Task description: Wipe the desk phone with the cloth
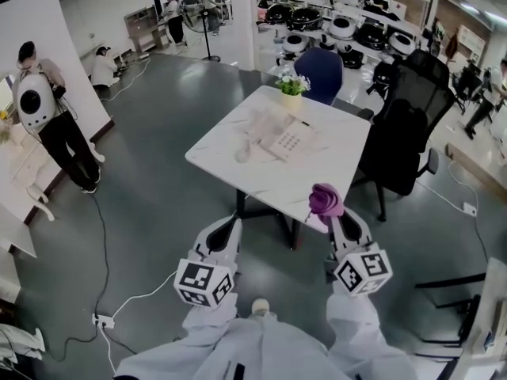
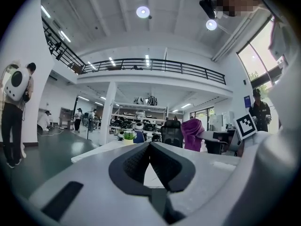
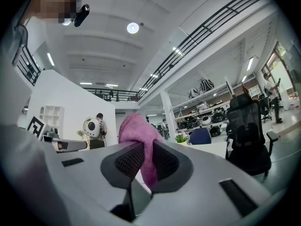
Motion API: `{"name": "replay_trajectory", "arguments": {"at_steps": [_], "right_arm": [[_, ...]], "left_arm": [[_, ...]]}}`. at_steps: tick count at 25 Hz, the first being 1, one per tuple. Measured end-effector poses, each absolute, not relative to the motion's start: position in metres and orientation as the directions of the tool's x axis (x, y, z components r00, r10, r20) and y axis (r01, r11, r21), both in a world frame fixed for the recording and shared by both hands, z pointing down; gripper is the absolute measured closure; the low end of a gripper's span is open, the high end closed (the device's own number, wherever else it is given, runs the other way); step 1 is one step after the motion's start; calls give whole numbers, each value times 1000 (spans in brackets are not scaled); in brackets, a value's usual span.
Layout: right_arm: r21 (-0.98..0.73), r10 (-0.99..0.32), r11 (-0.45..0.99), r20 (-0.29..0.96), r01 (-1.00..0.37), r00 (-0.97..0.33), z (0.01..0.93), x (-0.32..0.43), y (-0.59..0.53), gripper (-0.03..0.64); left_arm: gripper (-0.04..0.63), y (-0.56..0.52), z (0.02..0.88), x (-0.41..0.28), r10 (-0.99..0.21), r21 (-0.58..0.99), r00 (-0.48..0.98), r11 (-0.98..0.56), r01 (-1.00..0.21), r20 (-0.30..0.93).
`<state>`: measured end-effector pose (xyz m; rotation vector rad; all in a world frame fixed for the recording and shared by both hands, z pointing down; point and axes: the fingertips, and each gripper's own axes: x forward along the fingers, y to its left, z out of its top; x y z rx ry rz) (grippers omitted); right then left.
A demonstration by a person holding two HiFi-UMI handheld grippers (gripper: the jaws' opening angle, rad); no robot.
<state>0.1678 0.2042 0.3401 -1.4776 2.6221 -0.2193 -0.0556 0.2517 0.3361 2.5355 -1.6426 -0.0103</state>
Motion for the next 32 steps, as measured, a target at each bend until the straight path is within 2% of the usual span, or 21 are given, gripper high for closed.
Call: {"name": "replay_trajectory", "arguments": {"at_steps": [20,32], "right_arm": [[-204,-872,480,-4,-853,-489,353,133,111,581],[-232,-859,494,22,-838,-512,367,120,4,581]], "left_arm": [[597,163,350,-100,-909,119,411,-402,-908,63],[597,63,355,-113,-914,113,400,-391,-914,75]]}}
